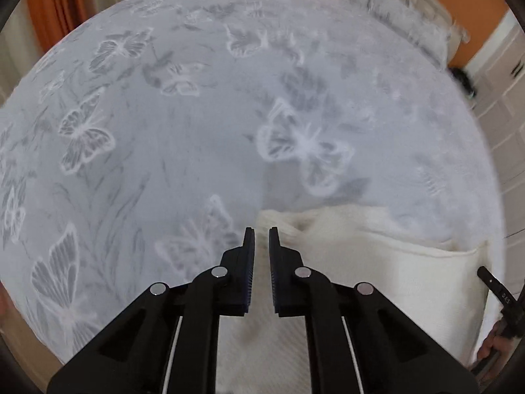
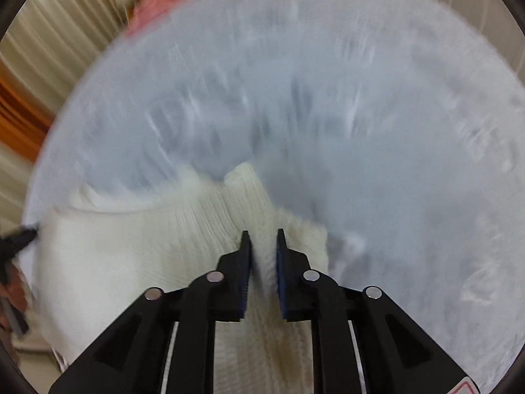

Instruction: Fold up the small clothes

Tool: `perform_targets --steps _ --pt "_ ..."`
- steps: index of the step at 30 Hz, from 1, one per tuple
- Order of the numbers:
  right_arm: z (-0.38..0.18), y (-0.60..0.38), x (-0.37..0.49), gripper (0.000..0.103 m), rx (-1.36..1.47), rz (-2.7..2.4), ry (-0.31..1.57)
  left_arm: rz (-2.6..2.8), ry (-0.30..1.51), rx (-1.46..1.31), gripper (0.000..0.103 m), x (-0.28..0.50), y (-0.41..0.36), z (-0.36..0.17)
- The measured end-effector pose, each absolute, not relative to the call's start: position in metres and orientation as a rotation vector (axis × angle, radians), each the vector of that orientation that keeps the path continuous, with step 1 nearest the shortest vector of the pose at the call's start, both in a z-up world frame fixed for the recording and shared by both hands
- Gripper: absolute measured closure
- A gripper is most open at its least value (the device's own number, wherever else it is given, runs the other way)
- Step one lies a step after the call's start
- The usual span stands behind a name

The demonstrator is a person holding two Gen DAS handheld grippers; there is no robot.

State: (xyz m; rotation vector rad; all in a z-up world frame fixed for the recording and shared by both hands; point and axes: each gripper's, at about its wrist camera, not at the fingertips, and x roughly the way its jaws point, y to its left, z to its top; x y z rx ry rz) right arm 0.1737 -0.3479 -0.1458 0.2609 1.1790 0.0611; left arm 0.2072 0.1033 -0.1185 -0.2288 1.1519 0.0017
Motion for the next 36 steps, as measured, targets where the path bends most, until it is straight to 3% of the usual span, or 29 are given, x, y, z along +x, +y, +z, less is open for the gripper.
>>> perform_targets --steps 3,4,7,8,10,12,13,14,15,16,17,22,32,36 --pt "-0.113 -0.346 0.158 0.080 0.281 0.031 1.091 0.031 1.176 -0.230 0.093 0.203 0.104 -0.124" --pt "-0.101 -0.344 0.149 0.073 0.276 0.023 1.051 0.017 1.160 -0.255 0.086 0.196 0.105 -0.115" --pt "-0.088 -0.338 0.136 0.055 0.272 0.031 1.014 -0.032 1.142 -0.267 0.032 0.182 0.099 -0.097" --pt "-0.093 -0.334 0.138 0.054 0.261 0.038 1.039 -0.045 1.140 -0.252 0.030 0.185 0.093 -0.096" --pt "-0.107 -0.331 0.146 0.049 0.237 0.028 1.092 -0.064 1.174 -0.212 0.030 0.194 0.084 -0.106" --pt "-0.118 -0.332 0.150 0.051 0.225 0.016 1.116 -0.070 1.219 -0.250 0.031 0.201 0.083 -0.120" --pt "-0.122 -0.333 0.150 0.077 0.225 0.018 1.118 -0.079 1.232 -0.270 0.041 0.203 0.082 -0.126" --pt "-0.124 -0.333 0.151 0.094 0.238 0.029 1.129 -0.075 1.234 -0.272 0.050 0.204 0.081 -0.128" --pt "-0.124 -0.335 0.150 0.093 0.264 0.031 1.126 -0.063 1.216 -0.253 0.056 0.203 0.079 -0.127" --pt "-0.116 -0.340 0.146 0.093 0.301 0.035 1.089 -0.059 1.189 -0.207 0.068 0.201 0.074 -0.122" --pt "-0.112 -0.343 0.144 0.093 0.307 0.029 1.074 -0.061 1.173 -0.177 0.070 0.199 0.071 -0.117" --pt "-0.134 -0.354 0.149 0.093 0.302 0.000 1.119 -0.061 1.170 -0.118 0.070 0.203 0.069 -0.118" --pt "-0.112 -0.351 0.142 0.093 0.311 -0.036 1.054 -0.051 1.162 -0.076 0.070 0.203 0.064 -0.115" --pt "-0.136 -0.347 0.156 0.094 0.244 -0.036 1.138 -0.037 1.154 -0.049 0.070 0.208 0.063 -0.114"
